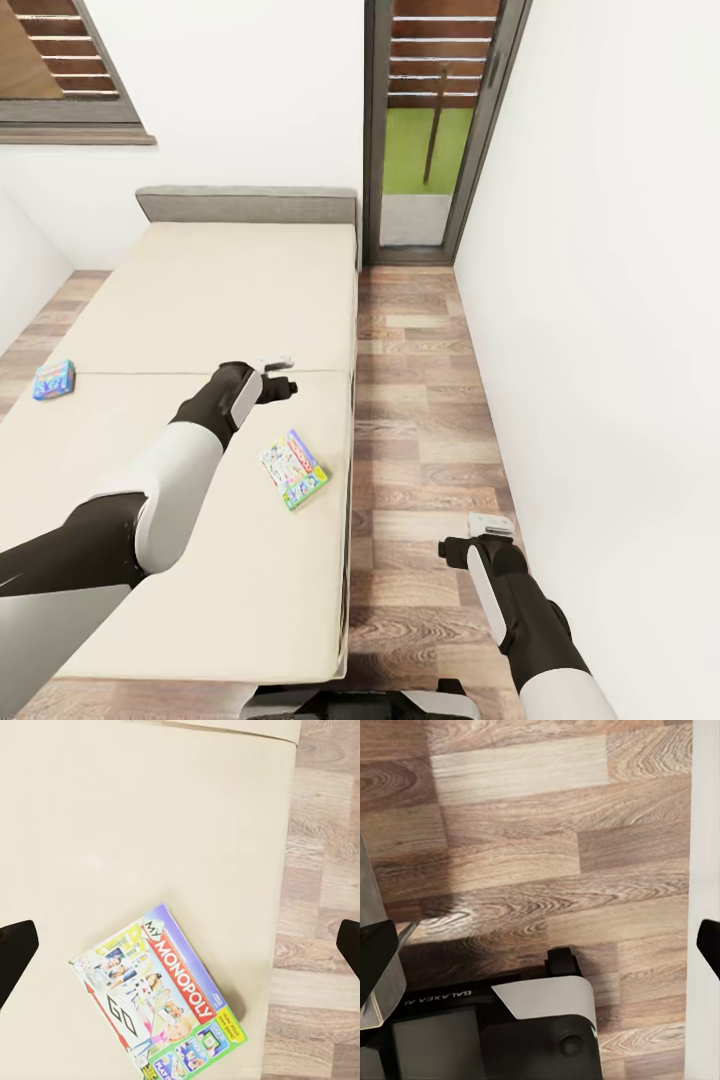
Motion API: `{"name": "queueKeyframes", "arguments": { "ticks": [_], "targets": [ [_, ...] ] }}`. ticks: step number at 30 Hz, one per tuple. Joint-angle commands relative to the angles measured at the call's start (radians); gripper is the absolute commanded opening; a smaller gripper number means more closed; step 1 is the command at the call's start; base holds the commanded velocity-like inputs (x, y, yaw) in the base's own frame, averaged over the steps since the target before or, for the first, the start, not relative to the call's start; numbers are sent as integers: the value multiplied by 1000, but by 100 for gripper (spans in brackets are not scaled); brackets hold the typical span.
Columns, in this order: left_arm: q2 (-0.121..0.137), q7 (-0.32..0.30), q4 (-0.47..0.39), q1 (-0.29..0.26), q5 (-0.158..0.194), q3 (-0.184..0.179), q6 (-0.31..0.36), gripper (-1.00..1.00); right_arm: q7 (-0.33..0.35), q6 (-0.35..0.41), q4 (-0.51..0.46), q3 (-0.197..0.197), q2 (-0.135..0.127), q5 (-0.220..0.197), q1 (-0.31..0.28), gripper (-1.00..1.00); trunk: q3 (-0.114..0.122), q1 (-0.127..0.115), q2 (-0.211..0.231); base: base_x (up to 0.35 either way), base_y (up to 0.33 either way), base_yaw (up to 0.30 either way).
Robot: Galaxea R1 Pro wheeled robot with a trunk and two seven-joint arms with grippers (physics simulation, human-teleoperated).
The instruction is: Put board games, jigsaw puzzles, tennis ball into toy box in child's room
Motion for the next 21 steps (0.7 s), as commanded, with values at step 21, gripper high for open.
{"name": "queueKeyframes", "arguments": {
  "ticks": [21],
  "targets": [
    [-1,2,-2,-20,0,5,5,100,-4,4,-2,-1,13,-2,-1,100,-36,0,-2,0,0,0]
  ]
}}
